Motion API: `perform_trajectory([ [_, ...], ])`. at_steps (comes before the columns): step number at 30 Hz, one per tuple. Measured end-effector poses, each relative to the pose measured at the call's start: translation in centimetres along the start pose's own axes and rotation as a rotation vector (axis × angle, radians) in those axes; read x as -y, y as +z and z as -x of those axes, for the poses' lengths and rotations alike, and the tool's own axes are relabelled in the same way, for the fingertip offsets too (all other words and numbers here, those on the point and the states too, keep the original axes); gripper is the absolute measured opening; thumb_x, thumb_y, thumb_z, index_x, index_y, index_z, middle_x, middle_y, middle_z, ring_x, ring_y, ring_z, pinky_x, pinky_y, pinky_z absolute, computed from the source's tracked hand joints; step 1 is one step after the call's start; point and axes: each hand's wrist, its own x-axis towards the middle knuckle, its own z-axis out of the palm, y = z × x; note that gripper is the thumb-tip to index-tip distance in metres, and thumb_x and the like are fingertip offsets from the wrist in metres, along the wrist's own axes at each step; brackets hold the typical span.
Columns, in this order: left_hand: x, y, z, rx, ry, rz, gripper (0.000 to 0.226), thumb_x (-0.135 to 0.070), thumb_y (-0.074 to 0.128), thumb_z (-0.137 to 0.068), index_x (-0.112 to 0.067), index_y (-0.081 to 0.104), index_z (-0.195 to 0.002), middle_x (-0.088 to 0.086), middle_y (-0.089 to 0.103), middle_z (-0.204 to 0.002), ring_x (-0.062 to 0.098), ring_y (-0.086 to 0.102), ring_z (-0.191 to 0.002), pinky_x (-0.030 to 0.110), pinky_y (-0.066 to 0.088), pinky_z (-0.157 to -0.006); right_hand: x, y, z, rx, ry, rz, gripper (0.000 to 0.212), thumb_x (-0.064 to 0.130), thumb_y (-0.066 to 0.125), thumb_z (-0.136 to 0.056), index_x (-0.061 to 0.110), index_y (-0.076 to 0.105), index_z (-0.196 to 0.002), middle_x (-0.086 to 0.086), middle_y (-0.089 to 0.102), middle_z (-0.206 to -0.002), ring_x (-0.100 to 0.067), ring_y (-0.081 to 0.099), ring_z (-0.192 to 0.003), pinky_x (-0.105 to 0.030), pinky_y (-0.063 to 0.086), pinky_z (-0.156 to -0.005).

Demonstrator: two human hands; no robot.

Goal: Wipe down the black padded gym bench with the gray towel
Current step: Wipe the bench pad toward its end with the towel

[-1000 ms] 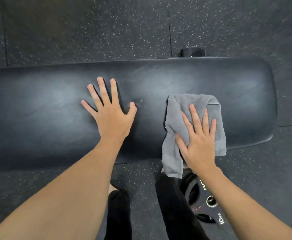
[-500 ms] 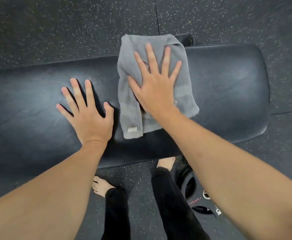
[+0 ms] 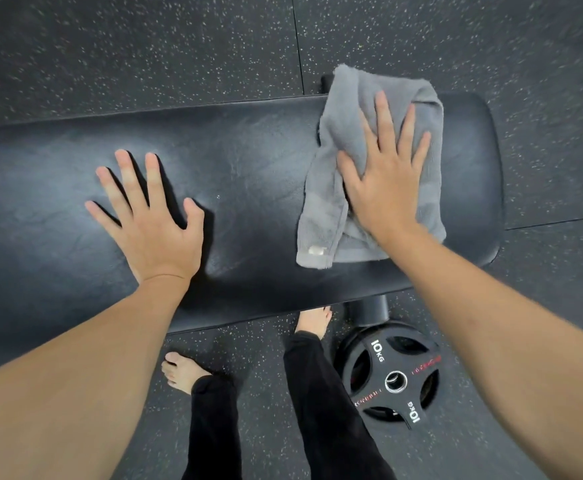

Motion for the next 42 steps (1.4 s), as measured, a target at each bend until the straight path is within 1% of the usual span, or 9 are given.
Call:
perform_trajectory([
  [3,0.0,0.1,0.0,-0.004,0.002,0.016,0.071,-0.043,0.035,-0.096,-0.024,0.016,-0.162,0.008,0.007,-0.172,0.039,0.003,-0.158,0.068,0.004,-0.122,-0.2,0.5,6.2,0.013,0.007,0.023,0.068,0.056,0.037,-0.103,0.030,0.020,-0.163,0.001,0.009,-0.173,-0.041,0.000,-0.158,-0.065,0.003,-0.125],
  [9,0.1,0.2,0.0,-0.028,0.008,0.037,0.070,-0.041,0.037,-0.097,-0.024,0.018,-0.161,0.009,0.008,-0.172,0.039,0.003,-0.158,0.068,0.003,-0.122,-4.4,1.1,13.3,0.056,-0.161,0.098,0.066,0.058,0.037,-0.101,0.029,0.028,-0.160,-0.002,0.019,-0.171,-0.040,0.007,-0.158,-0.066,0.011,-0.123],
  [16,-0.1,0.0,0.2,-0.036,0.015,0.056,0.067,-0.040,0.037,-0.098,-0.023,0.020,-0.161,0.011,0.008,-0.172,0.041,0.004,-0.157,0.070,0.004,-0.121,-8.3,-0.3,13.1,0.053,-0.020,-0.003,0.065,0.056,0.037,-0.101,0.030,0.028,-0.160,0.004,0.014,-0.172,-0.033,-0.002,-0.159,-0.064,0.005,-0.125],
  [21,-1.8,-0.5,0.2,-0.050,0.044,0.118,0.065,-0.028,0.038,-0.096,-0.009,0.026,-0.157,0.019,0.013,-0.169,0.045,0.010,-0.155,0.071,0.008,-0.120,-7.9,-0.4,8.3,-0.004,0.057,-0.050,0.064,0.058,0.037,-0.101,0.034,0.027,-0.159,0.006,0.015,-0.172,-0.037,0.000,-0.159,-0.068,0.003,-0.123],
  [24,-7.5,-0.6,-0.3,-0.074,0.283,0.197,0.061,-0.022,0.045,-0.095,-0.008,0.035,-0.154,0.017,0.018,-0.168,0.038,0.014,-0.156,0.062,0.008,-0.123,-6.7,-0.9,2.3,-0.024,0.096,-0.059,0.065,0.060,0.034,-0.100,0.033,0.029,-0.159,0.005,0.015,-0.172,-0.039,0.001,-0.158,-0.068,0.000,-0.123],
  [27,-14.1,0.7,-0.9,-0.028,0.461,0.214,0.062,-0.028,0.041,-0.098,-0.011,0.033,-0.157,0.013,0.020,-0.169,0.034,0.016,-0.157,0.061,0.010,-0.125,-6.5,-1.8,-3.2,0.014,0.057,-0.070,0.064,0.059,0.035,-0.101,0.033,0.030,-0.159,0.008,0.016,-0.171,-0.036,0.001,-0.159,-0.065,-0.002,-0.123],
  [32,-16.0,2.5,-0.7,-0.006,0.437,0.066,0.064,-0.034,0.035,-0.099,-0.018,0.024,-0.161,0.008,0.016,-0.171,0.031,0.012,-0.158,0.061,0.008,-0.125,-9.0,-3.6,-8.8,0.044,0.147,-0.154,0.061,0.055,0.034,-0.101,0.027,0.038,-0.156,0.005,0.027,-0.168,-0.028,0.018,-0.157,-0.058,0.006,-0.125],
  [38,-16.3,2.2,-0.4,-0.008,0.438,0.081,0.065,-0.032,0.039,-0.097,-0.018,0.027,-0.160,0.009,0.018,-0.170,0.031,0.014,-0.158,0.061,0.010,-0.125,-13.1,-4.0,0.3,-0.028,0.252,-0.315,0.067,0.057,0.035,-0.103,0.029,0.016,-0.162,0.007,0.013,-0.172,-0.031,0.018,-0.156,-0.060,0.026,-0.120],
  [42,-16.4,2.2,-0.6,-0.013,0.426,0.068,0.067,-0.032,0.041,-0.094,-0.018,0.029,-0.159,0.010,0.021,-0.169,0.031,0.016,-0.157,0.062,0.012,-0.124,-13.1,-3.3,8.0,-0.038,0.260,-0.304,0.060,0.048,0.040,-0.104,0.052,0.004,-0.152,0.005,0.007,-0.173,-0.030,0.015,-0.158,-0.057,0.021,-0.123],
])
